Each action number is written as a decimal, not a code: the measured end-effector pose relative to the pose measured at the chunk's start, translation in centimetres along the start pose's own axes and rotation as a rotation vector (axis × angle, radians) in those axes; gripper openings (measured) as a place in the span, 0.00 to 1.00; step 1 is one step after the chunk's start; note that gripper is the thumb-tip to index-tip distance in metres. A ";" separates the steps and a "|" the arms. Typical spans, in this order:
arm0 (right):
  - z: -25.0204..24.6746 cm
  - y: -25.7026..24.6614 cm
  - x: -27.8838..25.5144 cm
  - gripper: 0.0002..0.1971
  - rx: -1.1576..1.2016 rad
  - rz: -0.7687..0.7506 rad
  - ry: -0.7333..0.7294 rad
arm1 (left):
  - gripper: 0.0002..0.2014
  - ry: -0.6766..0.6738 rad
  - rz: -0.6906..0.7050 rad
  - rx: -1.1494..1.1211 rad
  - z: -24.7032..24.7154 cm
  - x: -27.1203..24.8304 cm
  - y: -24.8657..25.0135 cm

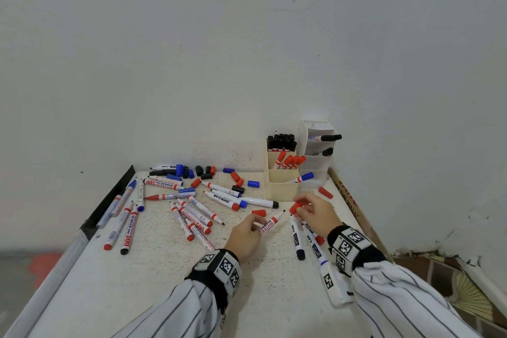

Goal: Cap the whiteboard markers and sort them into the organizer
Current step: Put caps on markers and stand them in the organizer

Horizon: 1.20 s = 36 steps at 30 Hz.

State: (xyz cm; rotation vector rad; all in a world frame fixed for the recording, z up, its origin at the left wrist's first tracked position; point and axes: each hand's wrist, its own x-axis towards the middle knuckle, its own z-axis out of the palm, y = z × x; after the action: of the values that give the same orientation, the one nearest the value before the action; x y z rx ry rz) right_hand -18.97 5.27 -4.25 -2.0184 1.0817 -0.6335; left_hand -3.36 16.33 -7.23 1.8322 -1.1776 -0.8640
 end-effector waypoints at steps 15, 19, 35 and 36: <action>0.8 0.0 0.1 0.11 -0.060 -0.048 -0.033 | 0.13 -0.020 0.038 0.076 -0.9 -0.8 -0.8; 1.3 -0.3 -0.1 0.11 -0.062 -0.060 -0.143 | 0.13 -0.035 0.052 0.072 -1.3 -1.2 -0.5; 3.9 -3.4 0.5 0.21 0.106 0.066 -0.022 | 0.15 0.032 0.195 0.330 -3.1 -2.0 1.8; 4.0 -3.6 0.5 0.21 0.089 0.051 -0.026 | 0.15 0.005 0.178 0.306 -3.3 -2.0 2.0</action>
State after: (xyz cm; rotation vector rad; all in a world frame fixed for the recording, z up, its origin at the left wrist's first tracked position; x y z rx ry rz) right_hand -14.16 7.68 -3.75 -1.9123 1.0680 -0.6170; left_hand -2.00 18.47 -3.68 1.9292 -1.5108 -0.6028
